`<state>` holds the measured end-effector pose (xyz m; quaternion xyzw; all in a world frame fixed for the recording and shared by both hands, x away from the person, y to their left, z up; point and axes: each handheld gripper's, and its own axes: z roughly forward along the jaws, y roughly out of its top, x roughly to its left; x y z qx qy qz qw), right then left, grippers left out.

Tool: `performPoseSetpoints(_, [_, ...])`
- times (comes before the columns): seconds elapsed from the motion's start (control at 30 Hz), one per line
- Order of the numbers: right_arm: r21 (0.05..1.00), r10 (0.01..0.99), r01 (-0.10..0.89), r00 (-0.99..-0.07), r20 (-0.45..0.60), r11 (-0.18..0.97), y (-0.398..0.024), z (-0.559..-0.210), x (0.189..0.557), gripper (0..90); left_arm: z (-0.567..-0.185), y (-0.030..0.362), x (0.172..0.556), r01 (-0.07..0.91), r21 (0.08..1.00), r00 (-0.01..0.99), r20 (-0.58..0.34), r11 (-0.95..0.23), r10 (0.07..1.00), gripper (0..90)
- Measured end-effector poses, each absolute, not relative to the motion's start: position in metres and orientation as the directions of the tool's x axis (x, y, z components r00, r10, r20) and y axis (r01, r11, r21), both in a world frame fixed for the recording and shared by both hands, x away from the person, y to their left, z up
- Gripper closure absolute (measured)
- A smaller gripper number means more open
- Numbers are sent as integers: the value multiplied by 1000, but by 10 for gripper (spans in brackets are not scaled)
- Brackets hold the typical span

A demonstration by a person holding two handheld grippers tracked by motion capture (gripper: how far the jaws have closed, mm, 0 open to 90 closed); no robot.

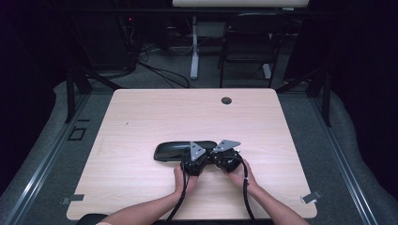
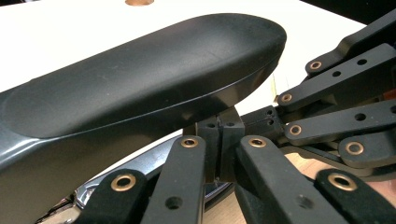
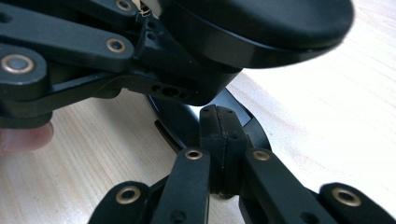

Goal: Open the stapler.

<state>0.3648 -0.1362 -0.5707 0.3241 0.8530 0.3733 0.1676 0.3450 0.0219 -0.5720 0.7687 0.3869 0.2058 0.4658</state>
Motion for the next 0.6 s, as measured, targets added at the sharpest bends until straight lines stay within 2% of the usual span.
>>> performPoseSetpoints(0.5, [747, 679, 423, -732, -51, 513, -136, -571, 364, 900, -570, 21, 342, 383, 884, 621, -32, -267, 783, 900])
performPoseSetpoints(0.53, [751, 681, 425, -731, -45, 505, -136, -572, 365, 900, -560, 23, 341, 292, 927, 601, 13, -234, 799, 900])
performPoseSetpoints(0.6, [751, 681, 426, -731, -43, 505, -136, -571, 364, 900, -516, 35, 344, 155, 976, 582, 36, -155, 812, 900])
